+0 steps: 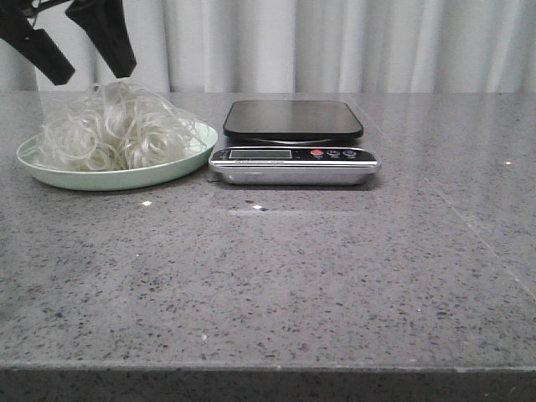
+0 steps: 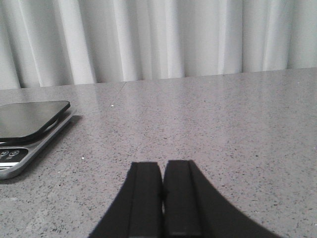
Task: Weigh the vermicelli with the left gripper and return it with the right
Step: 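Lower the left gripper onto the vermicelli pile on the green plate, then close the left gripper on the vermicelli and lift it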
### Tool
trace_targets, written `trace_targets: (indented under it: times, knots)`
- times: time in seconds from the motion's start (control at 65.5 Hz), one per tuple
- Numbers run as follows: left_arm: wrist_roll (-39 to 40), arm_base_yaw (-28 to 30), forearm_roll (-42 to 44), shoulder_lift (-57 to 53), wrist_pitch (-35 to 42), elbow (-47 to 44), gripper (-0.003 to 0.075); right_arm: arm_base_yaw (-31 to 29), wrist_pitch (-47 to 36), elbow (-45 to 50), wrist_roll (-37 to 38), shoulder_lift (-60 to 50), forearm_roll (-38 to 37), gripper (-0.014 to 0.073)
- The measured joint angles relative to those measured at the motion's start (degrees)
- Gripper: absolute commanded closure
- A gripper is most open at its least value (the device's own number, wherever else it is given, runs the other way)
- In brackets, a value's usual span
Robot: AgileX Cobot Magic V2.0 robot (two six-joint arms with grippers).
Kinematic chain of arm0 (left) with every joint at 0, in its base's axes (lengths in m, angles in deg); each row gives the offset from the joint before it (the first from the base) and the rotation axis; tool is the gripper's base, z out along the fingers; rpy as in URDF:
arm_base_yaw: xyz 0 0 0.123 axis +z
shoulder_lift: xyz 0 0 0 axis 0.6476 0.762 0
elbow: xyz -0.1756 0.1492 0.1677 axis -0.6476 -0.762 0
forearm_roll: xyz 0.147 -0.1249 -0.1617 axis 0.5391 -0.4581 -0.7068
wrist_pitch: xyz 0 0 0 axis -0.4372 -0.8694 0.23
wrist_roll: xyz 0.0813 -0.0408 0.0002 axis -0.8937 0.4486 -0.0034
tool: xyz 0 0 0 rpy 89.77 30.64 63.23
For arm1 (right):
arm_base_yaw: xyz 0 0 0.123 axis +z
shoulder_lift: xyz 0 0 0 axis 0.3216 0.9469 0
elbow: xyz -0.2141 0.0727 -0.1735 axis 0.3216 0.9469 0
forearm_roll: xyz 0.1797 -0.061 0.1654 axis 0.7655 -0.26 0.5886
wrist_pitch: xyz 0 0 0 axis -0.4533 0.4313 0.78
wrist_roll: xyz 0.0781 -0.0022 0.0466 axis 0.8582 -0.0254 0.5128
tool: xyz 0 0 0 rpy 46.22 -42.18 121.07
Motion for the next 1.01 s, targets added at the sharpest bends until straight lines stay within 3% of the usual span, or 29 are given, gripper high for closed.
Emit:
trace_targets:
  times: [0.321, 0.412, 0.427, 0.443, 0.458, 0.473, 0.489, 0.504, 0.519, 0.611, 1.008]
  knots:
    - [-0.49, 0.00, -0.83, 6.73, -5.10, 2.44, 0.0243, 0.00, 0.00, 0.00, 0.00, 0.00, 0.00, 0.0435]
    - [-0.96, 0.00, -1.08, 7.69, -5.86, 2.95, 0.0358, 0.00, 0.00, 0.00, 0.00, 0.00, 0.00, 0.0435]
    - [-1.27, 0.00, -1.20, 7.80, -5.98, 3.06, 0.0419, 0.00, 0.00, 0.00, 0.00, 0.00, 0.00, 0.0435]
    - [-1.27, 0.00, -1.20, 7.80, -5.98, 3.06, 0.0419, 0.00, 0.00, 0.00, 0.00, 0.00, 0.00, 0.0435]
    - [-1.64, 0.00, -1.20, 7.86, -6.01, 3.20, 0.0490, 0.00, 0.00, 0.00, 0.00, 0.00, 0.00, 0.0435]
    - [-1.64, 0.00, -1.20, 7.86, -6.01, 3.20, 0.0490, 0.00, 0.00, 0.00, 0.00, 0.00, 0.00, 0.0435]
    - [-1.77, 0.00, -1.20, 7.86, -6.11, 3.24, 0.0564, 0.00, 0.00, 0.00, 0.00, 0.00, 0.00, 0.0435]
    - [-1.77, 0.00, -1.20, 7.86, -6.11, 3.24, 0.0564, 0.00, 0.00, 0.00, 0.00, 0.00, 0.00, 0.0435]
    - [-1.92, 0.00, -1.29, 7.86, -6.26, 3.34, 0.0614, 0.00, 0.00, 0.00, 0.00, 0.00, 0.00, 0.0435]
    - [-2.94, 0.00, -1.43, 7.99, -6.64, 4.11, 0.0568, 0.00, 0.00, 0.00, 0.00, 0.00, 0.00, 0.0435]
    - [-4.17, -0.15, -3.11, 8.73, -13.53, 15.78, 0.0594, 0.00, 0.00, 0.00, 0.00, 0.00, 0.00, 0.0435]
